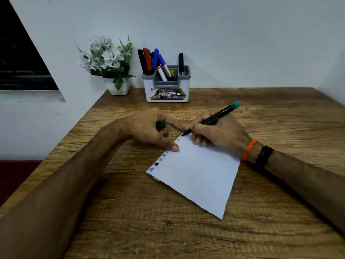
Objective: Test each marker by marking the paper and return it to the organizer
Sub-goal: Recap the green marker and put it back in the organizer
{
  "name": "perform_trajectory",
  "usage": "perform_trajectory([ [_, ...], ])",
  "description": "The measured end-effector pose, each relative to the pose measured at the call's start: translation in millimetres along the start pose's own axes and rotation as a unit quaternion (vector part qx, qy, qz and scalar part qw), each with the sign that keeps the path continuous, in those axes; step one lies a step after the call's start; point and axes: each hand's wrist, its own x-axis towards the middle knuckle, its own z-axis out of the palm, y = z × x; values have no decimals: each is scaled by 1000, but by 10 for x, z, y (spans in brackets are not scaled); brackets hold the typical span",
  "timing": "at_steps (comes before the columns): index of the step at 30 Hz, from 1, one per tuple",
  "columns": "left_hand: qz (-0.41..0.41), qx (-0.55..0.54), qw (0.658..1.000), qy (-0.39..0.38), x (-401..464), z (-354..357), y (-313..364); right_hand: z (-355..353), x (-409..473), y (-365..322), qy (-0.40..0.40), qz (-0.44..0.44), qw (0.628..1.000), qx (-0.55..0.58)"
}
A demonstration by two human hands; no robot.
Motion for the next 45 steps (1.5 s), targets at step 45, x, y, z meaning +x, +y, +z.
perform_trajectory([
  [45,-7,-2,1000,-10,-4,8,26,-8,8,25,27,-9,999,23],
])
